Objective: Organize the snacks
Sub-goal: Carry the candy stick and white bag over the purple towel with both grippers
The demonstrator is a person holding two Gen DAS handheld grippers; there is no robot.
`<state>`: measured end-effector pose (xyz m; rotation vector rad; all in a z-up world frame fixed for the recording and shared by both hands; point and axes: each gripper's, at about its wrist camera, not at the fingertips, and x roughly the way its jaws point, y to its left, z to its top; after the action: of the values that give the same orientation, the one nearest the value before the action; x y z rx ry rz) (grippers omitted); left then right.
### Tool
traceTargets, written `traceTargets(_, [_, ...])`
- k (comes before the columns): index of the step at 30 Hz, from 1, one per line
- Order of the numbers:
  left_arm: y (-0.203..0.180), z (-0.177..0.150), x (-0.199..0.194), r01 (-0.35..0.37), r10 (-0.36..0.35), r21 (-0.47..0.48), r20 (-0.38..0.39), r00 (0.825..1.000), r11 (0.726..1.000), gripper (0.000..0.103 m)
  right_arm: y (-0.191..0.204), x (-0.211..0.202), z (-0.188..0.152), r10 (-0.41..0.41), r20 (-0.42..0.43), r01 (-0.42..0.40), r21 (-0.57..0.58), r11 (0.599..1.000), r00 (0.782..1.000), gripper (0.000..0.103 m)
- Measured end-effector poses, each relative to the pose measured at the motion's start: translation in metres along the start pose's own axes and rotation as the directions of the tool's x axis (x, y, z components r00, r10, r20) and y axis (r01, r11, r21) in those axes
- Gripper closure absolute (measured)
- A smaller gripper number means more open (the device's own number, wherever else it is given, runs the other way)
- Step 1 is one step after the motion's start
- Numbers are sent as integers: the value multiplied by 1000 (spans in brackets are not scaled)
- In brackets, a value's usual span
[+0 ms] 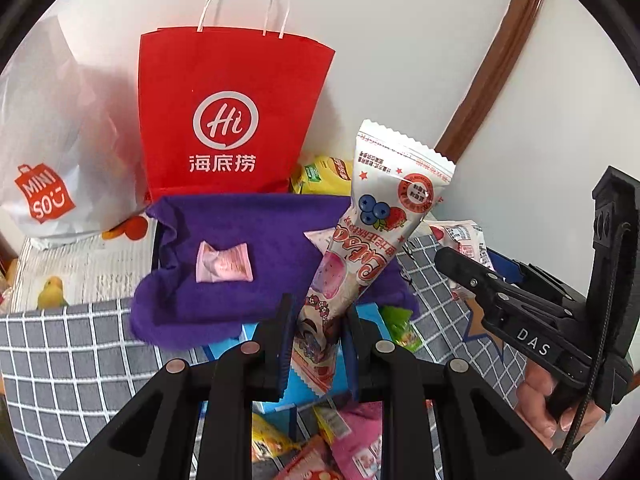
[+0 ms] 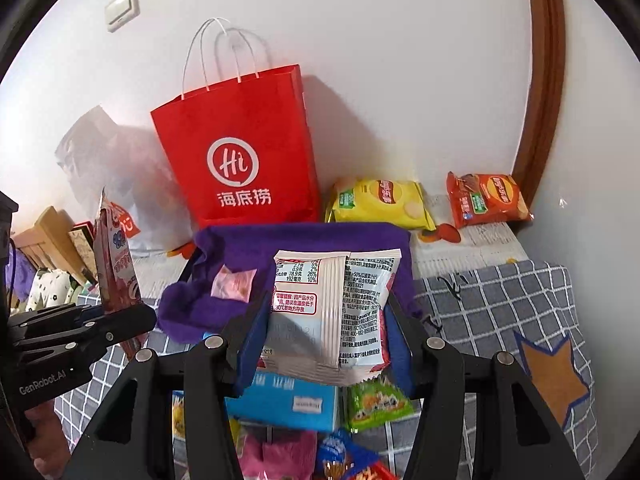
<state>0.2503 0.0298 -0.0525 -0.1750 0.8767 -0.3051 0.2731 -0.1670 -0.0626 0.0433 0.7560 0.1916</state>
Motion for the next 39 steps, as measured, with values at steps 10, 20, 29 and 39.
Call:
traceTargets(10, [6, 34, 24, -8, 8, -3, -10, 1000, 1000, 83, 1, 29, 33, -2, 9, 2, -8, 1000, 1000, 49])
traceTargets(20, [39, 57, 60, -42, 39, -62, -45, 998, 997, 82, -11, 71, 49, 24, -10, -24, -20, 1000, 1000, 49])
traceTargets(29, [92, 43, 109, -94, 67, -173, -159, 985, 980, 82, -35, 127, 41, -3, -156, 0, -24, 1000, 988, 49])
traceTargets(39, [132, 34, 120, -148, 95, -235, -221, 971, 961, 82, -50, 178, 19, -40, -299, 41, -3, 999, 954, 49])
